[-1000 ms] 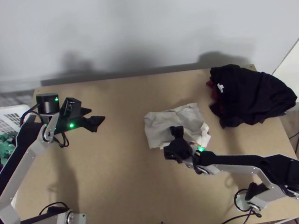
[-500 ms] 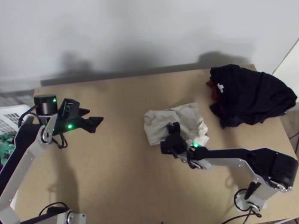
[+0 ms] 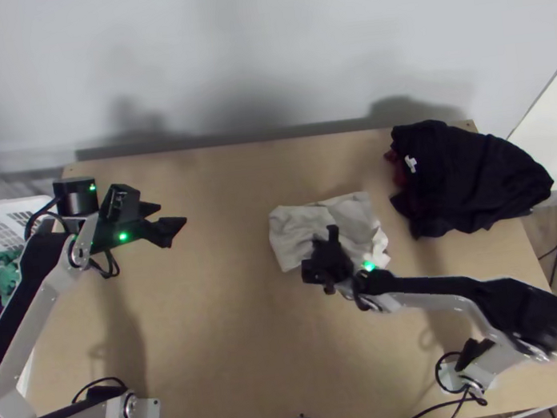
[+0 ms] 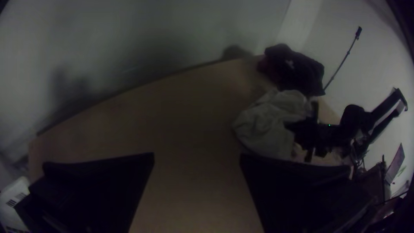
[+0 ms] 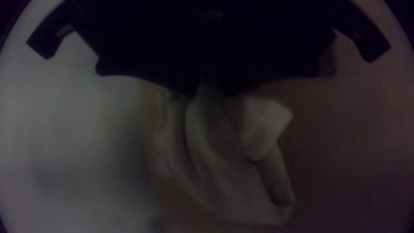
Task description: Fold the t-shirt
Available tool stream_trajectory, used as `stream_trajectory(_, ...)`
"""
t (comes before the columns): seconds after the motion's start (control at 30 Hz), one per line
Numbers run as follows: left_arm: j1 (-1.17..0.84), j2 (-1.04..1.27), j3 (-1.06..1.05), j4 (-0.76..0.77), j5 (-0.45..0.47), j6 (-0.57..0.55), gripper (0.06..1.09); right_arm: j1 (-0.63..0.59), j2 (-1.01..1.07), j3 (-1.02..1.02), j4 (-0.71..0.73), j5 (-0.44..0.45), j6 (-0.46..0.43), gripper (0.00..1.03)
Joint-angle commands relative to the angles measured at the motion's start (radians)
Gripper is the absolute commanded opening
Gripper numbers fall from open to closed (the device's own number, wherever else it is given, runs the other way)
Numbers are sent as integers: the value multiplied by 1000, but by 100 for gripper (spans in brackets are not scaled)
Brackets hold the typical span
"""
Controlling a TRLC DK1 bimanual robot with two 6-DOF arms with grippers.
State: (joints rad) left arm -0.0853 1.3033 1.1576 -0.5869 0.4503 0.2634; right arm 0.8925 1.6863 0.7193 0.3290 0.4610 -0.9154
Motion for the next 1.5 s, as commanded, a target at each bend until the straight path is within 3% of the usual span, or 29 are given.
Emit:
stream_trajectory(0.0, 2, -10, 5, -11, 11, 2, 102, -18, -217, 48, -100, -48, 58, 3)
stream_trajectory(0.17, -10, -12, 13, -14, 14, 0, 102, -20, -323, 80, -169, -51, 66, 3)
stream_trajectory(0.37, -10, 4, 42, -16, 14, -24, 102, -138, -335, 259, -249, -111, 224, 3)
stream_trajectory(0.63, -21, -32, 11, -40, 13, -66, 102, -346, -289, 641, -496, -226, 549, 3)
stream_trajectory(0.73, -19, -38, 8, -40, 11, -79, 102, -461, -221, 784, -601, -331, 710, 3)
stream_trajectory(0.97, -11, -41, 5, -45, 1, -84, 102, -636, -86, 987, -674, -443, 940, 3)
stream_trajectory(1.17, 2, -50, -15, -45, -5, -79, 102, -751, -46, 1052, -716, -547, 1122, 3)
stream_trajectory(1.47, 39, -39, -30, -39, -7, -46, 102, -940, -43, 974, -709, -719, 1287, 3)
